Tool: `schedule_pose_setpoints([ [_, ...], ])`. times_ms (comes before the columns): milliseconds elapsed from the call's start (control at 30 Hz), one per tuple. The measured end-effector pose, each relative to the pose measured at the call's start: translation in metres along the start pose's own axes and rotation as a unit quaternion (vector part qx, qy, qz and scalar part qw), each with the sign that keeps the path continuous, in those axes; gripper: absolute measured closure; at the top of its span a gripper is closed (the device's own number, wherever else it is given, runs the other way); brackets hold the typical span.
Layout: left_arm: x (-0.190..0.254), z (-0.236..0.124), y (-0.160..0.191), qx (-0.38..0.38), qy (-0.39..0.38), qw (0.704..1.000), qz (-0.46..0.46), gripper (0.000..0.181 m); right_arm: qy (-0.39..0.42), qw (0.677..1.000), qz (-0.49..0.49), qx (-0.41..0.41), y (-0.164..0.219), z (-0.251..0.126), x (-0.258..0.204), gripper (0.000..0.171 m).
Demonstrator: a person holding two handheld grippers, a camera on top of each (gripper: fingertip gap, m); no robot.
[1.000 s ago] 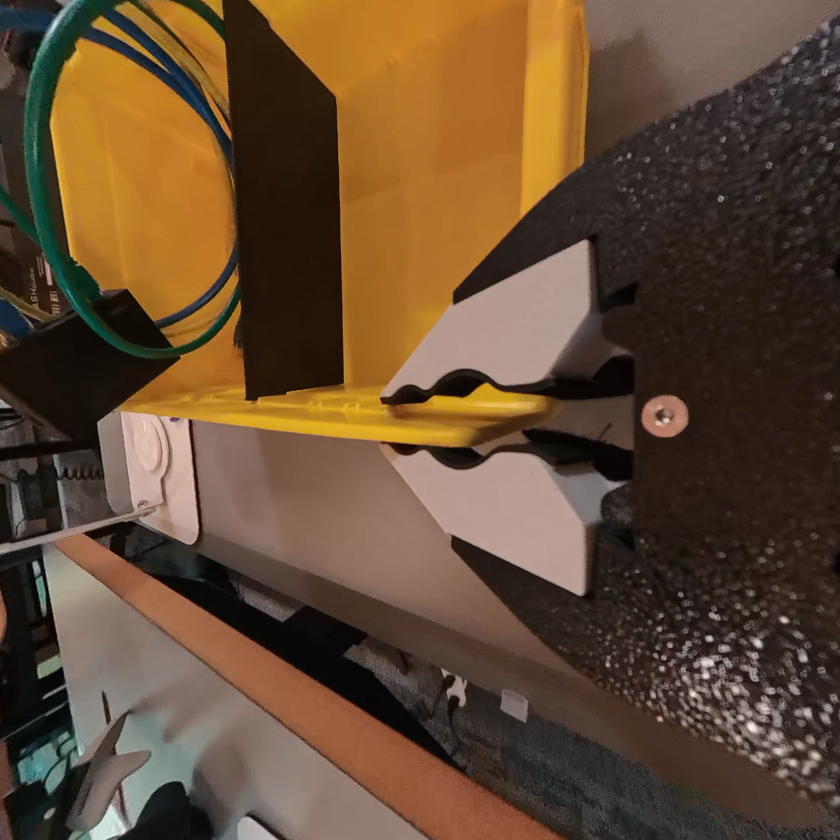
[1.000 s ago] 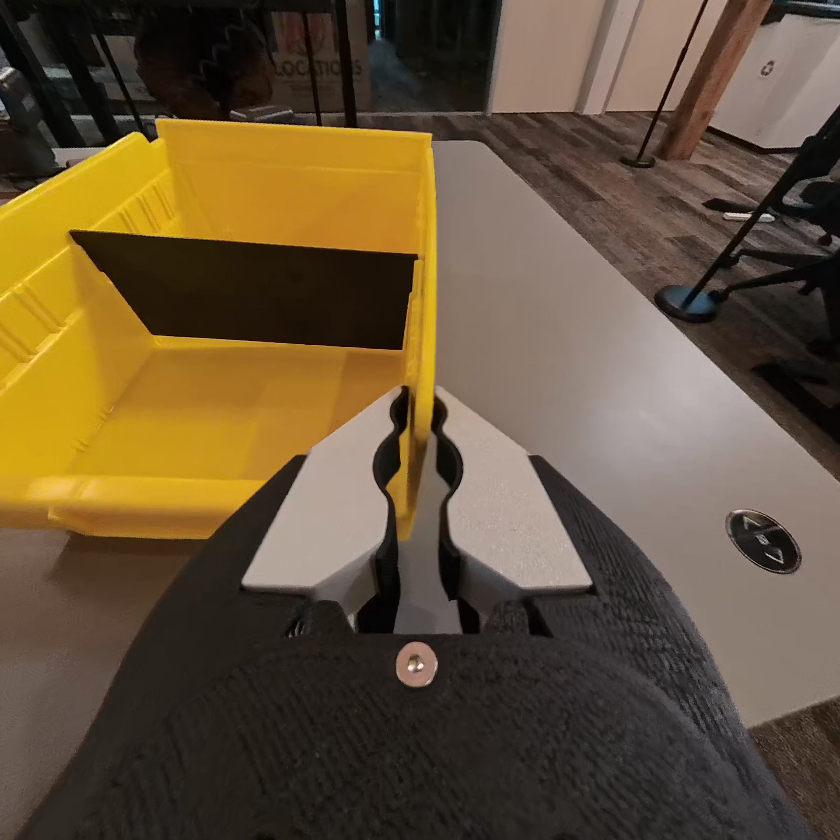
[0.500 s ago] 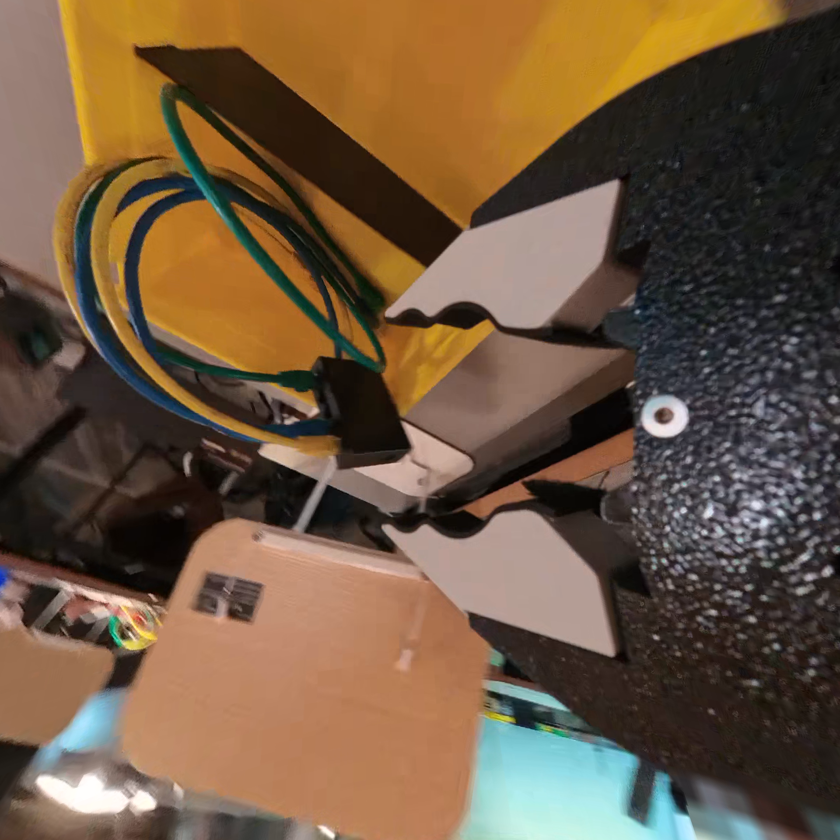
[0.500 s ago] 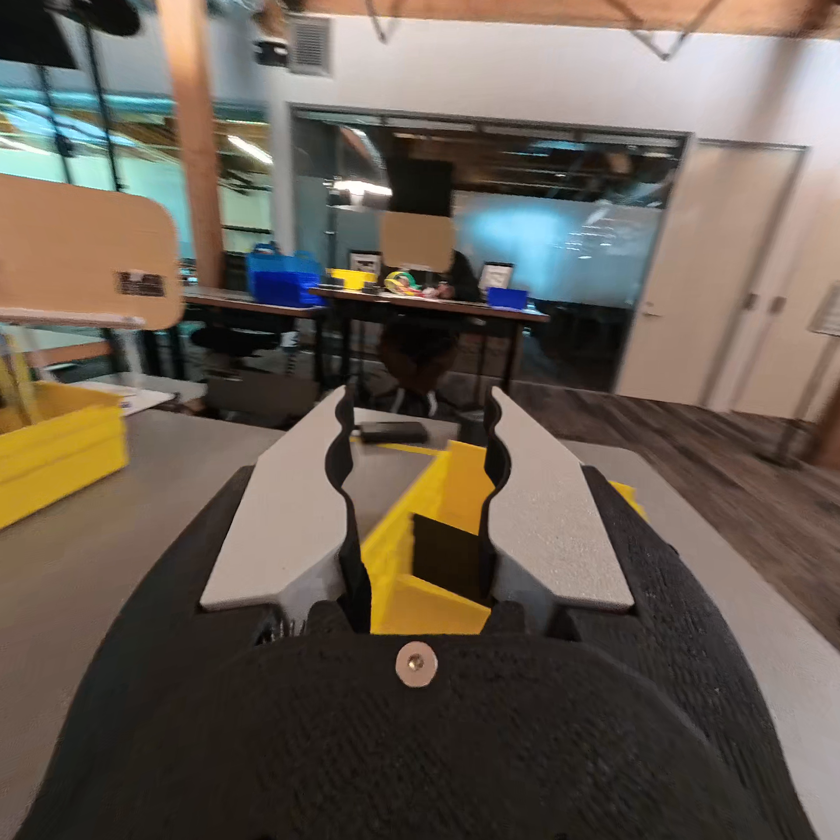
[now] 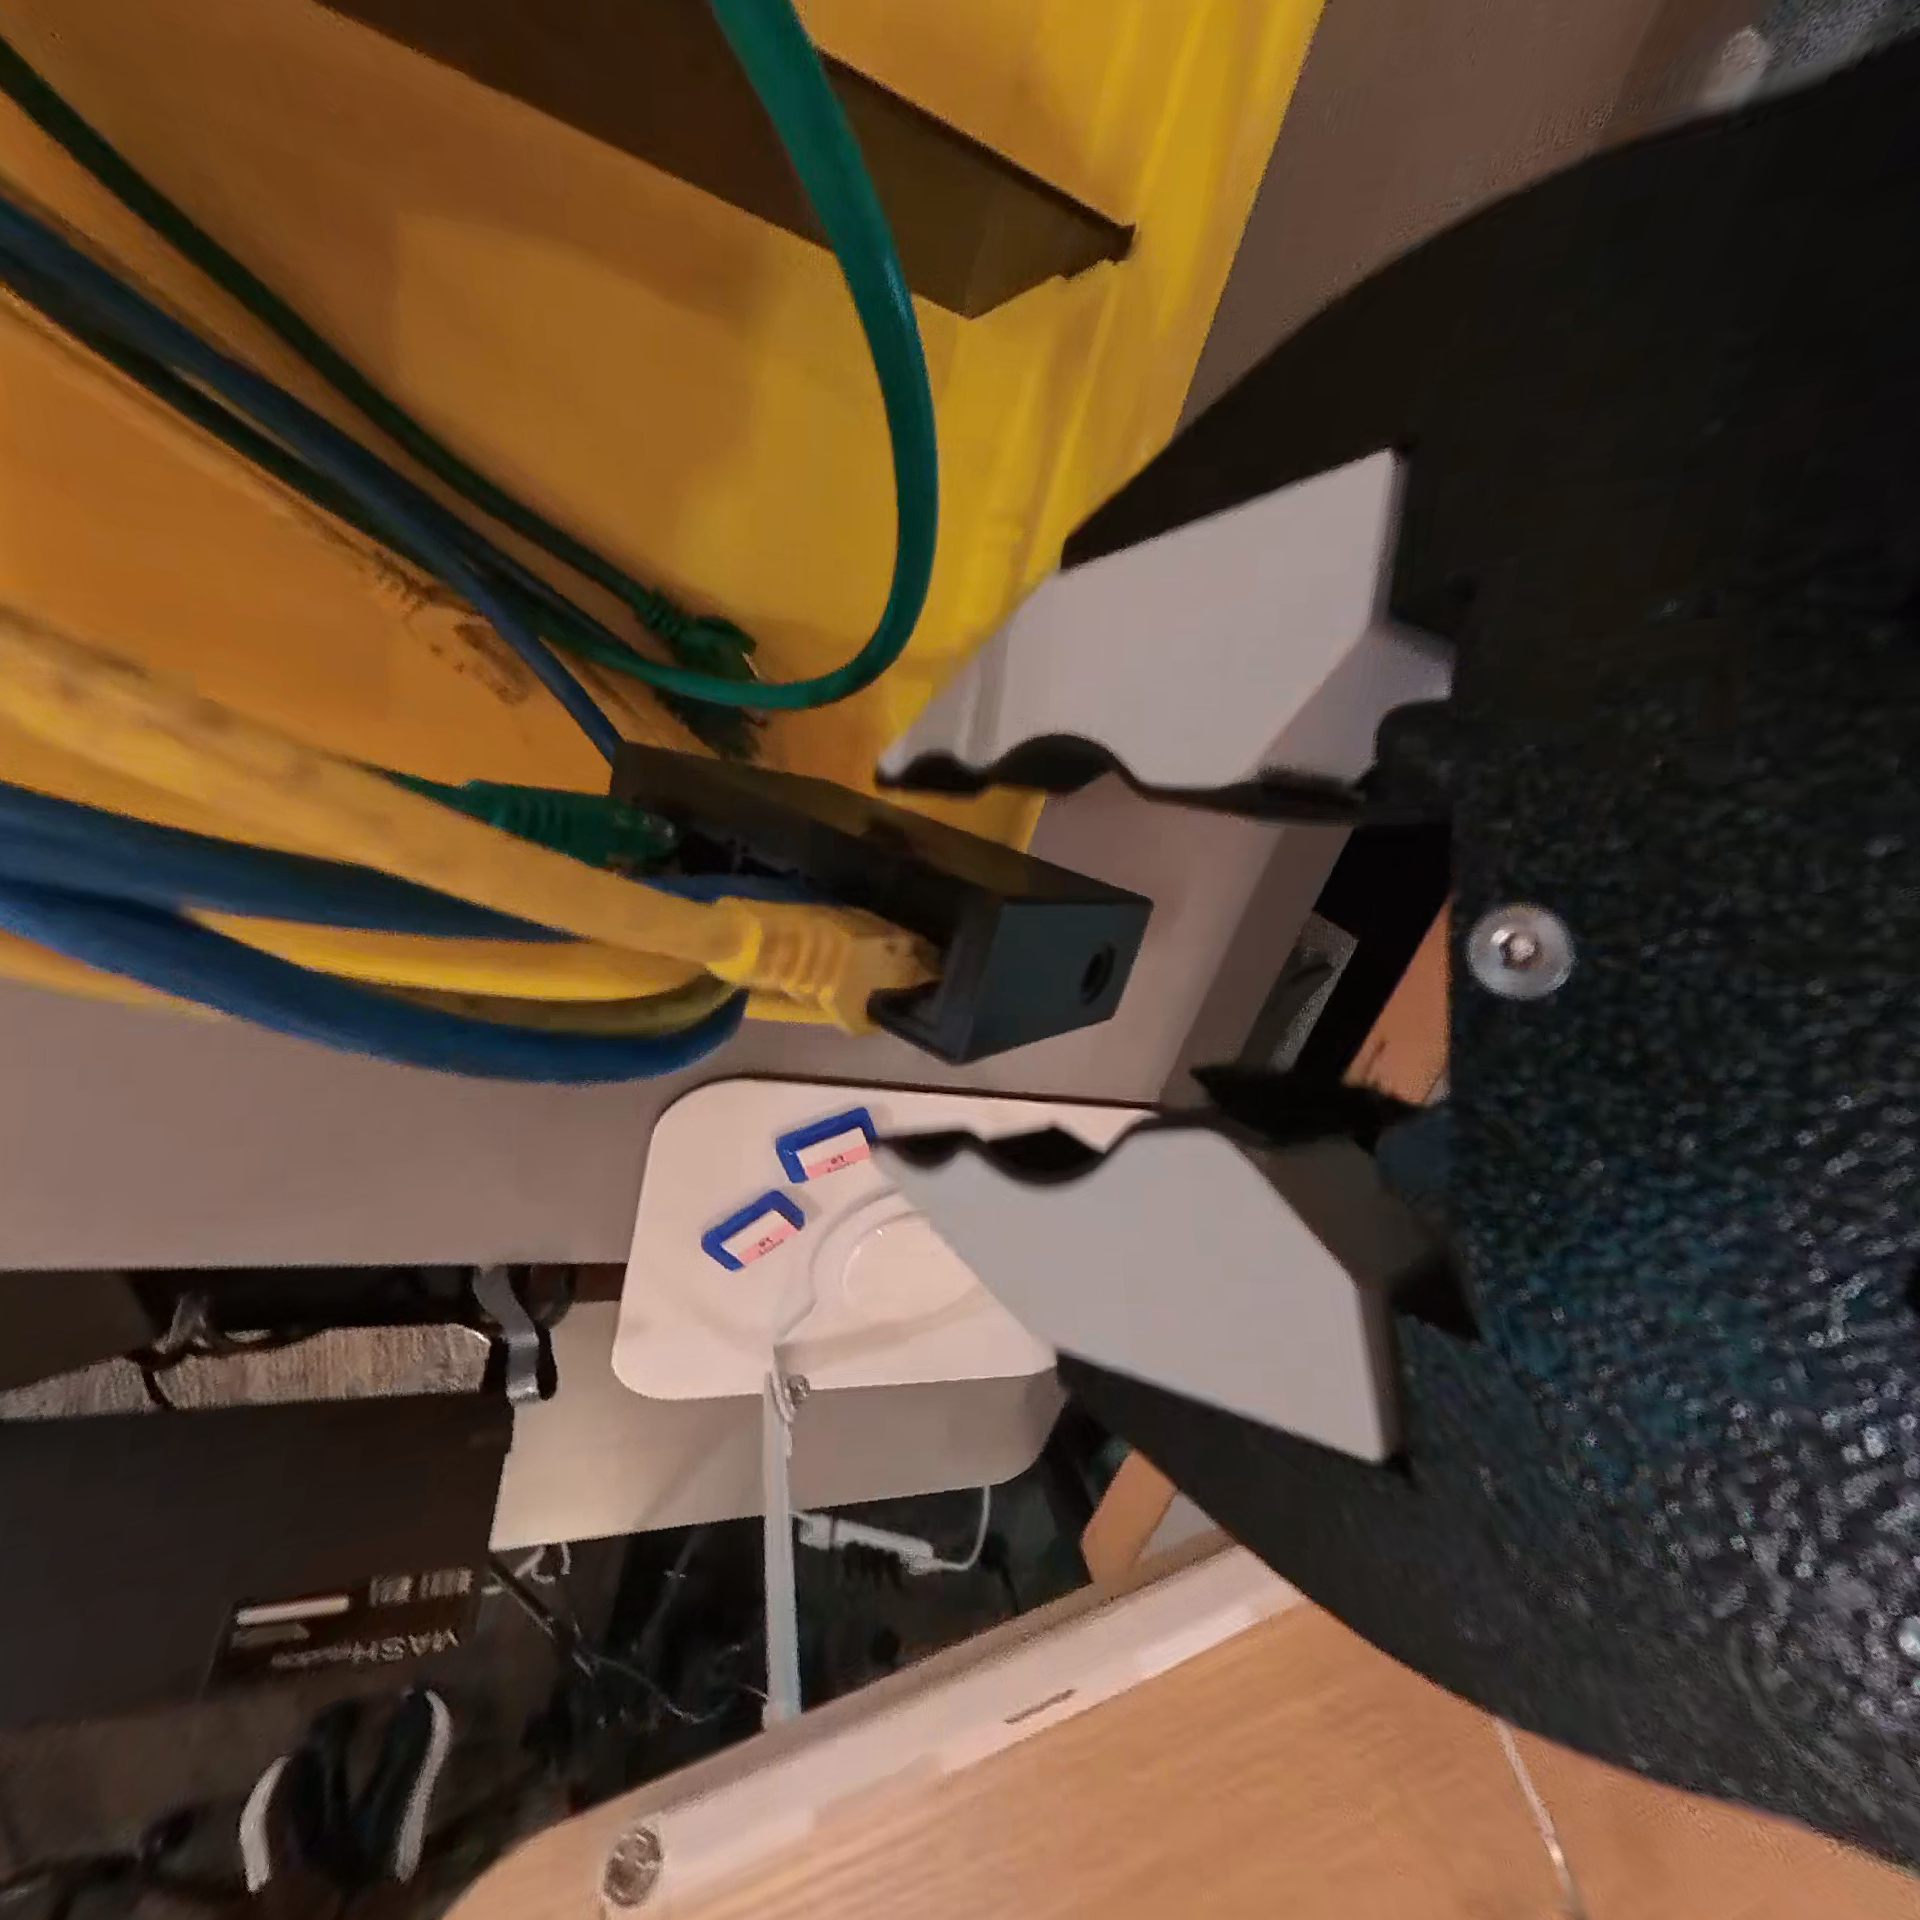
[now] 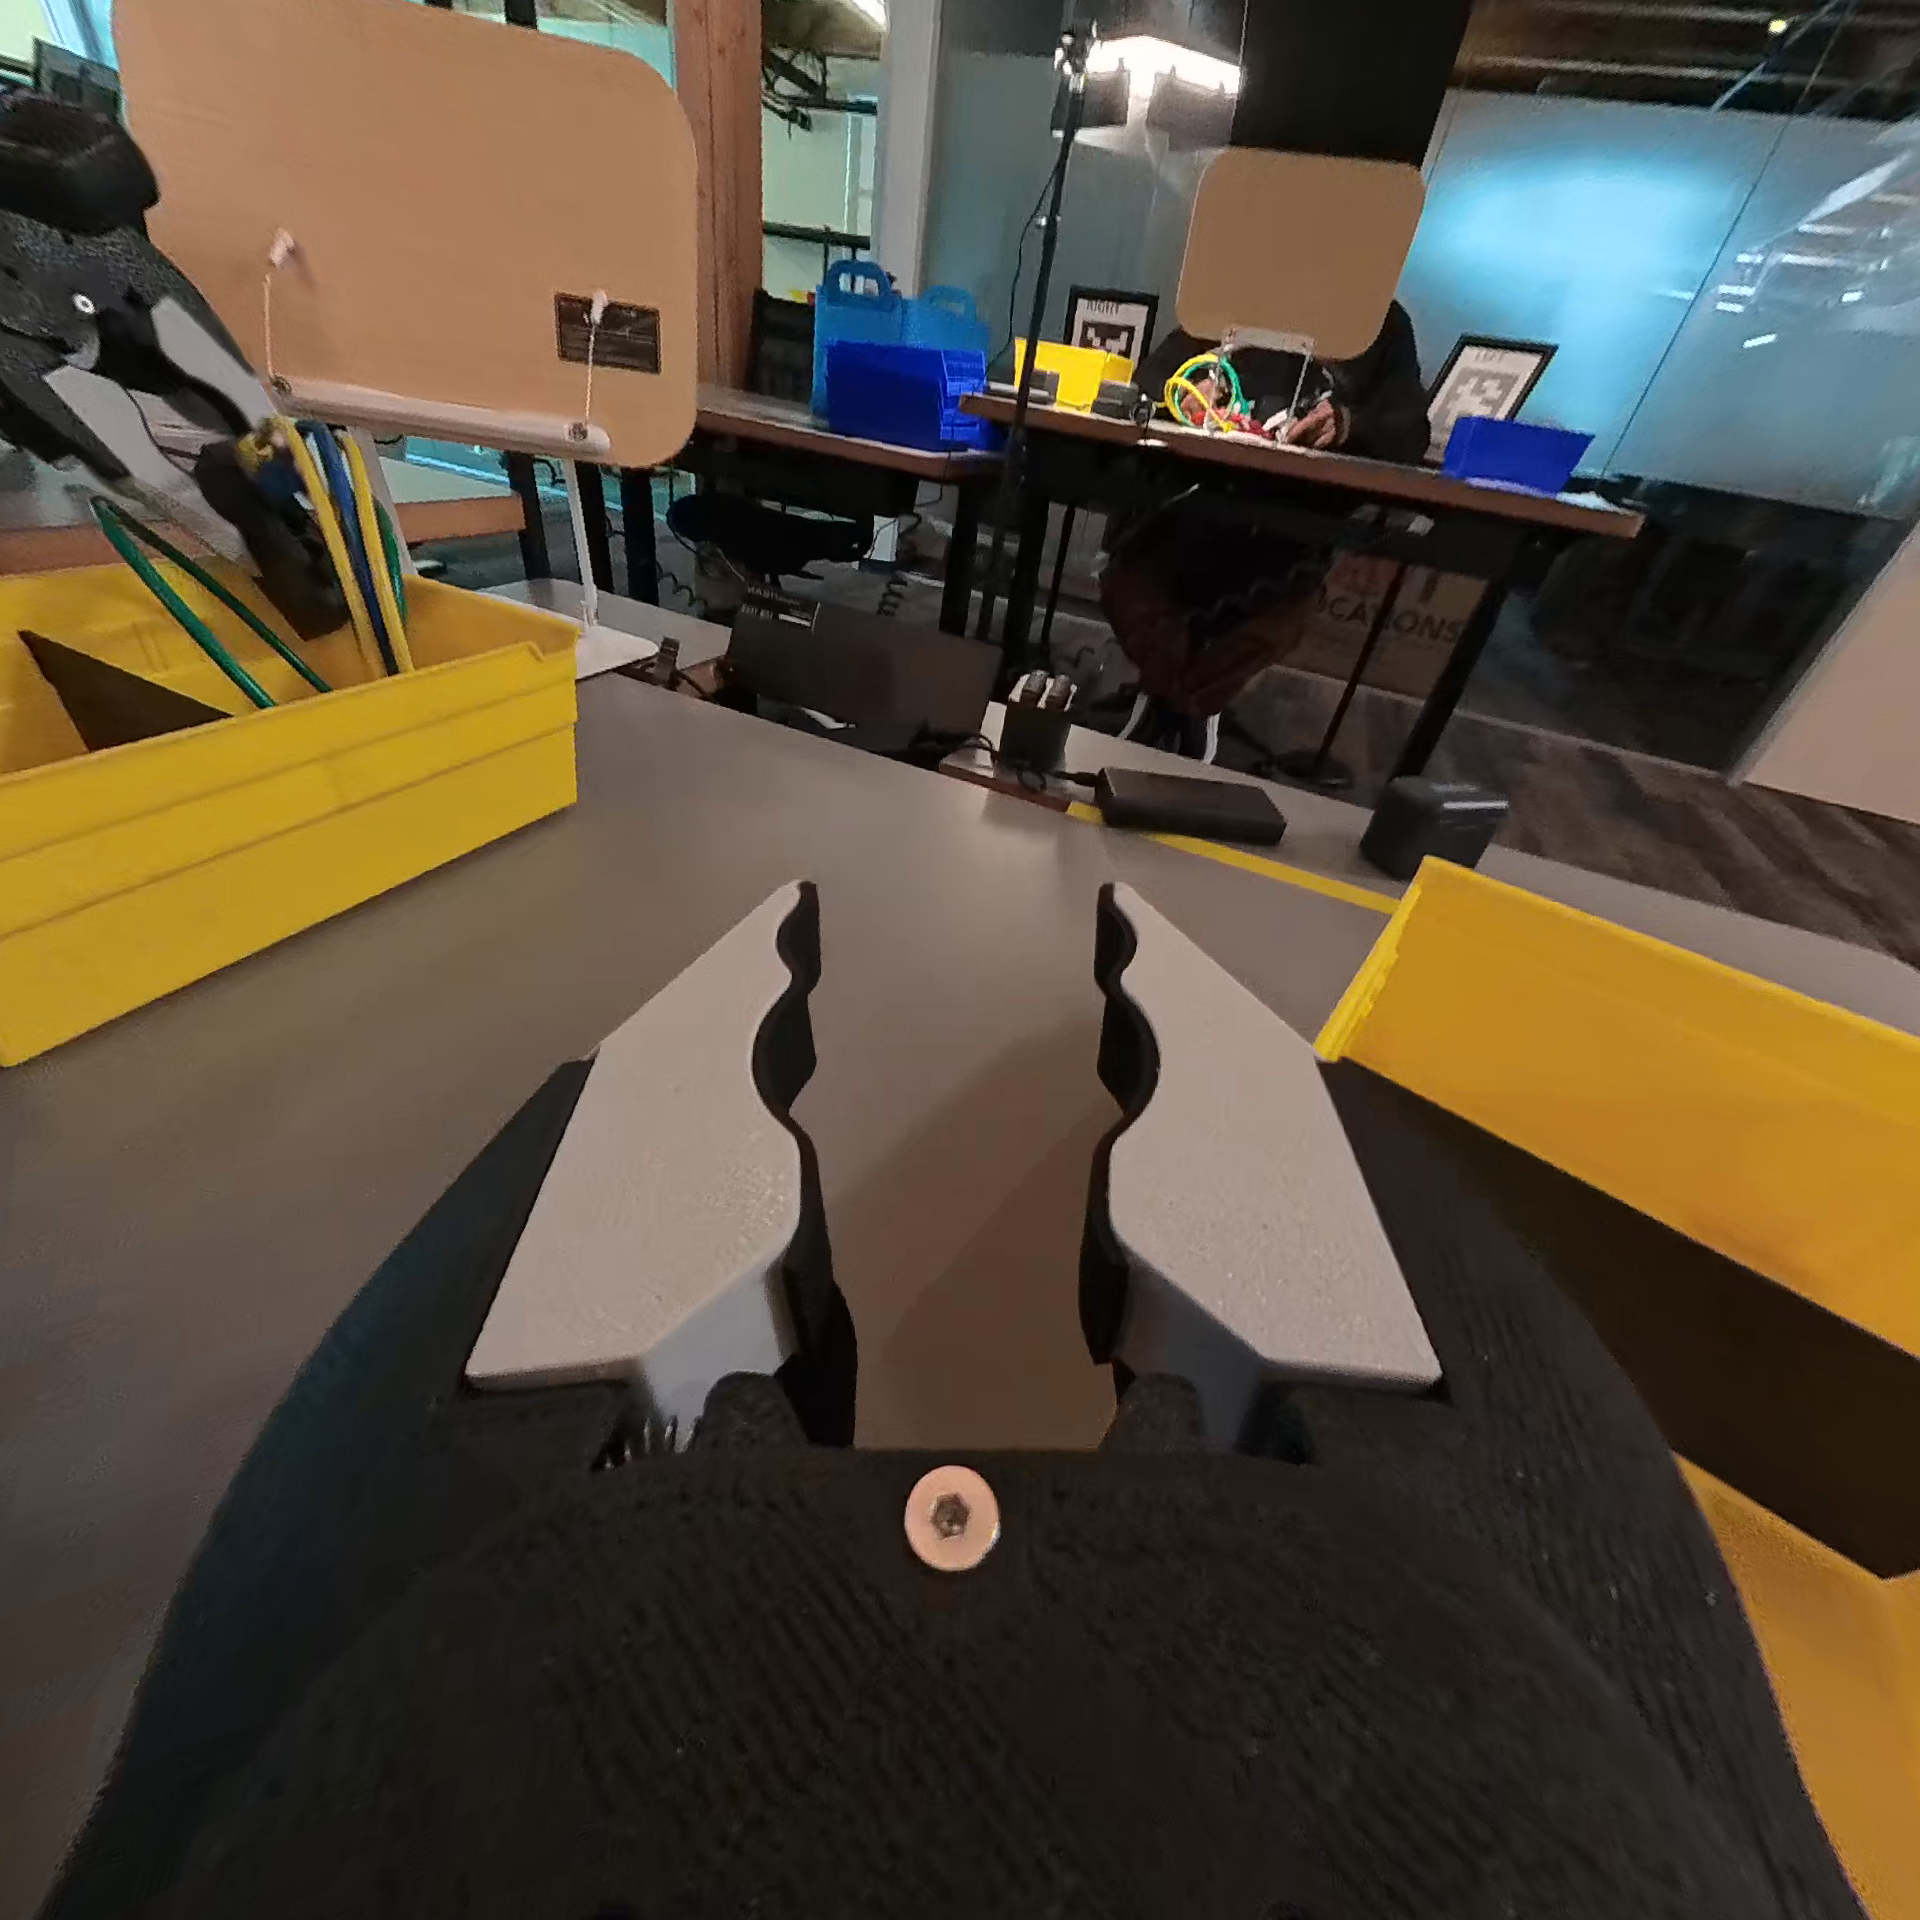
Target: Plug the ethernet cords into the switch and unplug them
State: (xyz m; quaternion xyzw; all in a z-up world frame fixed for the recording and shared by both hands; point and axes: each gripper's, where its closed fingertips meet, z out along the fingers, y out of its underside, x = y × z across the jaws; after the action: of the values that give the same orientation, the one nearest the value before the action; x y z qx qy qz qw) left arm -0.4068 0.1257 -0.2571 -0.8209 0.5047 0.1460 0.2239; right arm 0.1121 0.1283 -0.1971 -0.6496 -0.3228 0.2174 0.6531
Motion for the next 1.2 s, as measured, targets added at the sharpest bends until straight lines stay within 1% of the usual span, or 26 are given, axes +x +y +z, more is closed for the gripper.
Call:
schedule_pose_setpoints([
  [33,0.002,0.000,0.000,-0.001,0.004,1.000,0.016,0.137,-0.001,1.000,0.006,-0.003,0.002,0.001,0.000,0.118],
  [100,0.004,-0.002,-0.001,0.000,-0.001,1.000,0.027,0.141,0.000,1.000,0.012,-0.008,0.005,0.002,0.000,0.119],
  [200,0.010,-0.010,-0.003,0.015,-0.005,0.999,0.030,0.153,0.001,1.000,0.014,-0.012,0.006,0.004,-0.001,0.119],
  [267,0.017,-0.011,-0.003,0.025,0.000,0.999,0.028,0.157,-0.004,1.000,0.016,-0.013,0.006,0.007,-0.003,0.120],
  [333,0.025,-0.009,-0.003,0.030,0.005,0.999,0.028,0.157,-0.013,1.000,0.017,-0.013,0.007,0.010,-0.008,0.120],
  [367,0.027,-0.007,-0.005,0.031,0.002,0.999,0.032,0.153,-0.017,1.000,0.017,-0.014,0.007,0.012,-0.011,0.120],
  [433,0.029,-0.003,-0.007,0.024,-0.012,0.999,0.040,0.157,-0.028,0.999,0.015,-0.015,0.008,0.016,-0.017,0.120],
  [500,0.022,-0.007,-0.008,0.014,-0.047,0.998,0.037,0.158,-0.037,0.999,0.012,-0.019,0.009,0.018,-0.022,0.120],
  [567,0.011,-0.020,-0.009,0.015,-0.098,0.994,0.038,0.158,-0.045,0.999,0.009,-0.021,0.009,0.018,-0.027,0.120],
  [667,-0.004,-0.059,-0.021,0.041,-0.185,0.981,0.033,0.158,-0.050,0.999,0.007,-0.016,0.008,0.014,-0.029,0.122],
  [733,-0.018,-0.092,-0.031,0.046,-0.251,0.966,0.033,0.159,-0.053,0.998,0.014,-0.010,0.006,0.012,-0.028,0.122],
  [833,-0.039,-0.149,-0.054,0.064,-0.329,0.942,0.028,0.159,-0.060,0.998,0.023,0.004,0.000,0.008,-0.027,0.122],
  [933,-0.063,-0.215,-0.086,0.084,-0.398,0.913,0.032,0.159,-0.061,0.998,0.020,0.016,-0.005,0.004,-0.026,0.123],
  [1067,-0.098,-0.294,-0.137,0.087,-0.469,0.878,0.047,0.158,-0.059,0.997,0.022,0.032,-0.010,-0.006,-0.024,0.124],
  [1200,-0.132,-0.358,-0.191,0.086,-0.516,0.851,0.040,0.159,-0.055,0.996,0.039,0.054,-0.019,-0.014,-0.017,0.125],
])
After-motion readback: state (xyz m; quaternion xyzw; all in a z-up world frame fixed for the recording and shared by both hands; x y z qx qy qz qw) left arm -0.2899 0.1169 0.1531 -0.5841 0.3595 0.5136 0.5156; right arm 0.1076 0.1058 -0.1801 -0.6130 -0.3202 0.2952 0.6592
